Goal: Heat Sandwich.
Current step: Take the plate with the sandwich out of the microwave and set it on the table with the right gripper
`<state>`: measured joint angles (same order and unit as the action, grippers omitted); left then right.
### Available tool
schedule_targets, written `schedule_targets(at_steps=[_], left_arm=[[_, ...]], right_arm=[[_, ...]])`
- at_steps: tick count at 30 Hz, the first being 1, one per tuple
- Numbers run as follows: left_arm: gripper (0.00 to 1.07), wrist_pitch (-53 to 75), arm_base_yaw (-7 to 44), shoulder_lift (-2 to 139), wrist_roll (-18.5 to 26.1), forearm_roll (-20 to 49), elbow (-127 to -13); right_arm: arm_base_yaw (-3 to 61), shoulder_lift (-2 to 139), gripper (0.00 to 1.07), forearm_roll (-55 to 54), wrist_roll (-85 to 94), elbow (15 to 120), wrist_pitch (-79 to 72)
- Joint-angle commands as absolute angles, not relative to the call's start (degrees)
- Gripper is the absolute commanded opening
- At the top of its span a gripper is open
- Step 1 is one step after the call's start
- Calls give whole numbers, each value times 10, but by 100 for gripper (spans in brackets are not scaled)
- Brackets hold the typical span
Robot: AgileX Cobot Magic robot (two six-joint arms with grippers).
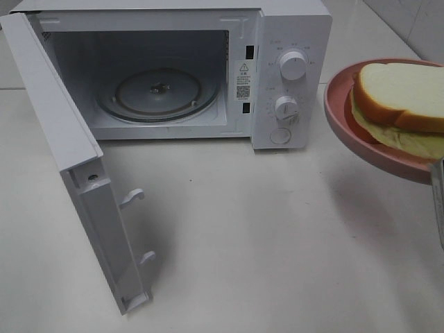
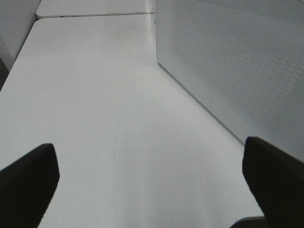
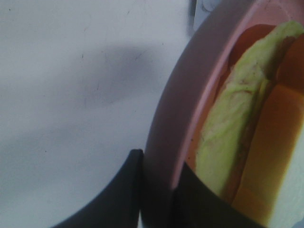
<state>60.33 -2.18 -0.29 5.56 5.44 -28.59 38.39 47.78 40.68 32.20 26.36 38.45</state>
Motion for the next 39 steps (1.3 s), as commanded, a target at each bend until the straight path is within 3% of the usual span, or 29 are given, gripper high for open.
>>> schedule_targets(at_steps=[1,17,39], left_arm=[[101,595,-23,-17,53,53,-284],[101,595,-23,-17,53,53,-284],[101,595,-23,-17,53,53,-284]], right_arm=[[382,476,2,447,273,264,399],[382,480,2,494,140,264,495],[382,657,2,537,-201,320,588]])
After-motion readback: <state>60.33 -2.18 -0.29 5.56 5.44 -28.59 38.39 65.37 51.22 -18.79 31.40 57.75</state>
